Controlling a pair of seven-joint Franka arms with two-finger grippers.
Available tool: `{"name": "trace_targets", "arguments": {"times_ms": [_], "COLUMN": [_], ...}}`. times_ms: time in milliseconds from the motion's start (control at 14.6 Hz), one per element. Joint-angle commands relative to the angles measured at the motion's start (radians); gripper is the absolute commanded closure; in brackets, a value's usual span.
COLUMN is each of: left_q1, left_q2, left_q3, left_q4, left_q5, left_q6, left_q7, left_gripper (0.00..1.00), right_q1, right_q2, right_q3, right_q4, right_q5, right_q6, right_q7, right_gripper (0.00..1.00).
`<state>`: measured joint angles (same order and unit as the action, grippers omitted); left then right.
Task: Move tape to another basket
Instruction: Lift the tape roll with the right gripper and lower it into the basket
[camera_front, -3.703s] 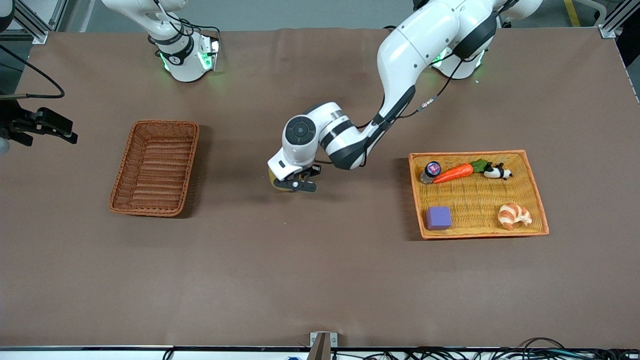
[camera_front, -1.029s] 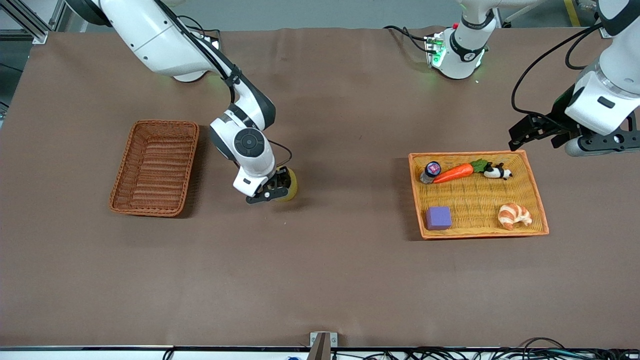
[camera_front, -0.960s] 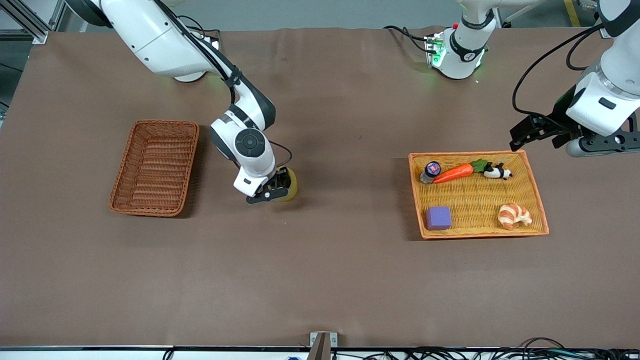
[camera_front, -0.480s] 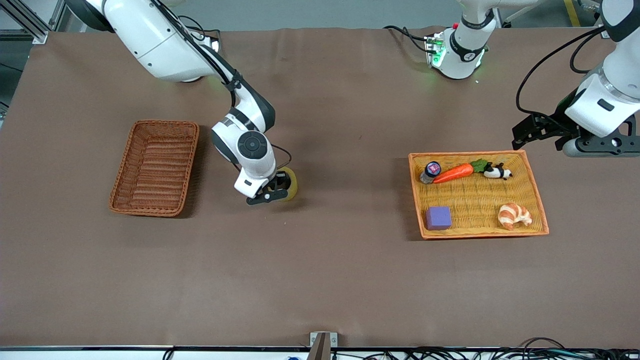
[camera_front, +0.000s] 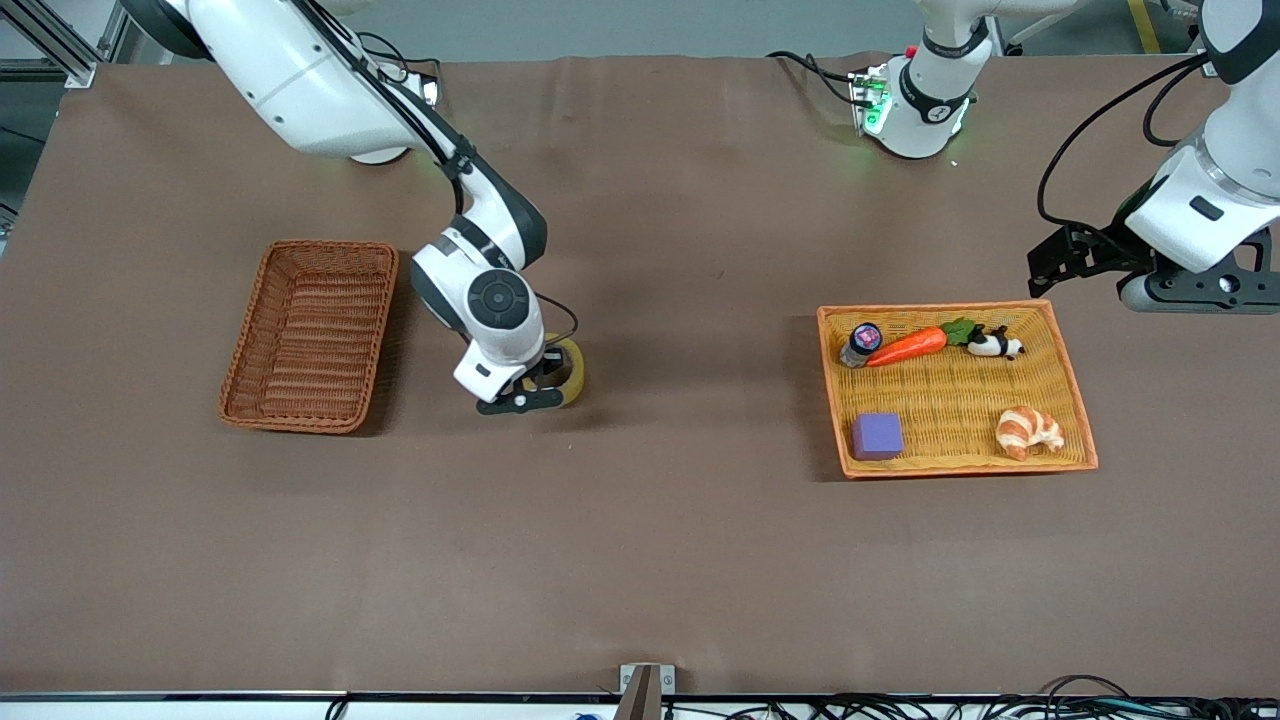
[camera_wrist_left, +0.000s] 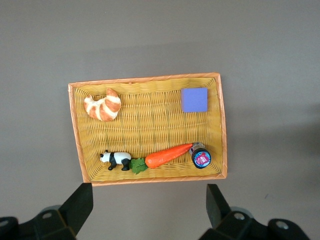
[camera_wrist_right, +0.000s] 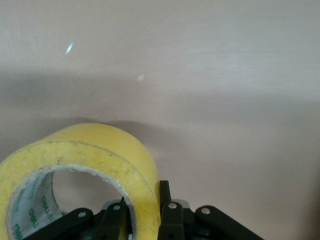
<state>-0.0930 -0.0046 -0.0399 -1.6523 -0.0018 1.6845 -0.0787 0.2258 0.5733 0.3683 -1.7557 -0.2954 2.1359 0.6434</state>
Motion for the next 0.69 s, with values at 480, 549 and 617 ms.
{"name": "trace_targets", "arguments": {"times_ms": [480, 549, 617], "left_q1": [-0.004, -0.004, -0.004], "left_q2": [-0.014, -0.014, -0.014], "left_q3": [0.015, 0.015, 0.015], "left_q4": [0.014, 0.014, 0.014], "left_q5": [-0.021, -0.020, -0.020], "left_q6": [-0.016, -0.017, -0.017], "left_q7": [0.017, 0.014, 0.010], "left_gripper": [0.00, 0.00, 0.00], "right_q1": [-0.114, -0.114, -0.114], "right_q2": [-0.506, -0.529, -0.543], "right_q3": [-0.397, -0.443, -0.483], "right_q4": [-0.267, -0.327, -0.393], "right_q5": [0.146, 0.153, 0.153], "right_q6": [-0.213, -0.168, -0.113], "right_q7": [-0.572, -0.620, -0.661], "right_gripper": [1.00, 1.00, 1.00]}}
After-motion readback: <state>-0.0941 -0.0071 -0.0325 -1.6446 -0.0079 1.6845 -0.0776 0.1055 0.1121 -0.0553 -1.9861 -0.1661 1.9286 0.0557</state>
